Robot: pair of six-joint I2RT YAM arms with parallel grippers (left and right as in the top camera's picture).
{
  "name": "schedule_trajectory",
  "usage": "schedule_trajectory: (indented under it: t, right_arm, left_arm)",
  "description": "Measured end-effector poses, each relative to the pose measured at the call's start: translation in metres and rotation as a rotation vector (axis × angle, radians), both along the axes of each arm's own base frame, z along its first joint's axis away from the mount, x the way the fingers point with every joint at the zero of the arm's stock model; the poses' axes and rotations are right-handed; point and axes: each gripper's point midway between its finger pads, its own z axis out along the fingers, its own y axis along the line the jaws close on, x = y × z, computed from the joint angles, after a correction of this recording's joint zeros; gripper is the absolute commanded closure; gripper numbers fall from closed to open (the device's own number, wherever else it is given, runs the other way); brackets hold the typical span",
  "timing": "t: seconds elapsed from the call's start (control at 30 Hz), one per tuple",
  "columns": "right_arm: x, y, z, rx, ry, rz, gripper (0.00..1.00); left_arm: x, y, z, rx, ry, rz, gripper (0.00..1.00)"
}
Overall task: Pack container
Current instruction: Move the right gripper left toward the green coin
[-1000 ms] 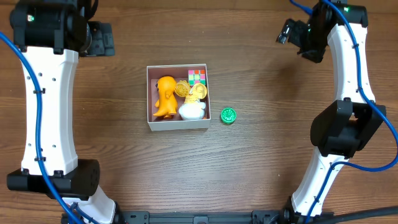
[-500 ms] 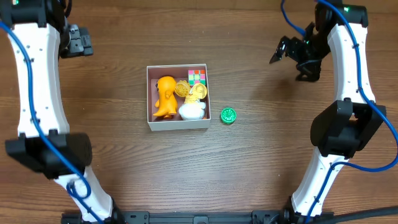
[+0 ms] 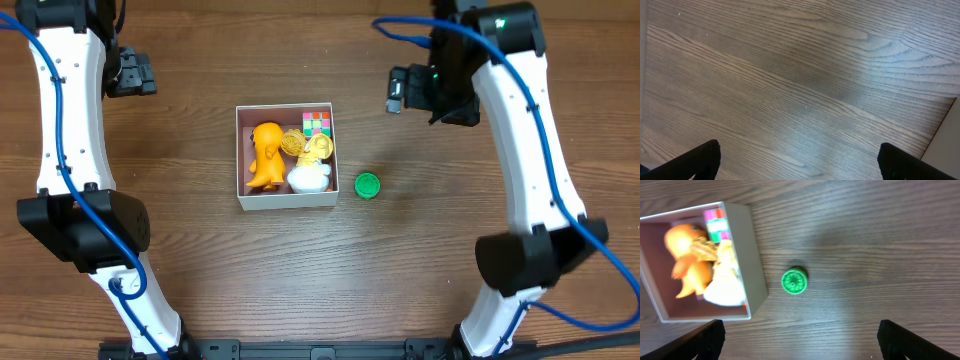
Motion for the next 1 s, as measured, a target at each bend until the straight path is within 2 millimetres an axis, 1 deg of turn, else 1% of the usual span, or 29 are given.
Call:
schedule_trajectory:
  t: [0.1, 0.17, 0.2, 0.27, 0.37, 0.43, 0.5, 0.6, 0.73, 0.8, 1.0]
  right_arm:
    - [-0.008, 0.004, 0.017, -0.018, -0.054, 0.016, 0.0]
    - [-0.011, 0.001, 0.021, -0.03, -0.067, 0.01, 0.0]
    - [-0.014, -0.002, 0.019, -0.039, -0.058, 0.006, 0.0]
    - [-0.019, -0.006, 0.009, -0.058, -0.023, 0.003, 0.0]
    - [-0.031, -0.011, -0.017, -0.093, 0.068, -0.004, 0.0]
    - [-0.039, -0.014, -0.03, -0.109, 0.121, -0.012, 0.0]
    - [-0.043, -0.015, -0.038, -0.116, 0.15, -0.018, 0.0]
    - [-0.043, -0.015, -0.043, -0.116, 0.157, -0.035, 0.0]
    - [-0.036, -0.013, -0.049, -0.11, 0.138, -0.044, 0.0]
    - [-0.033, -0.01, -0.056, -0.108, 0.129, -0.042, 0.0]
    - [-0.034, 0.005, -0.09, -0.118, 0.139, 0.0, 0.0]
  left_arm:
    - [0.0, 0.0, 0.0, 0.0, 0.0, 0.0, 0.0]
    - [0.0, 0.0, 0.0, 0.0, 0.0, 0.0, 0.0]
    - [0.0, 0.0, 0.0, 0.0, 0.0, 0.0, 0.0]
    - [0.0, 0.0, 0.0, 0.0, 0.0, 0.0, 0.0]
    - [0.0, -0.001, 0.0, -0.003, 0.0, -0.001, 0.0]
    - [0.0, 0.0, 0.0, -0.003, 0.0, -0.001, 0.0]
    - [0.0, -0.001, 0.0, -0.003, 0.0, -0.001, 0.0]
    - [0.0, -0.001, 0.0, -0.003, 0.0, -0.001, 0.0]
    - [0.0, -0.001, 0.0, -0.003, 0.0, -0.001, 0.0]
    - [0.0, -0.001, 0.0, -0.003, 0.0, -0.001, 0.0]
    - [0.0, -0.001, 0.0, -0.003, 0.0, -0.001, 0.0]
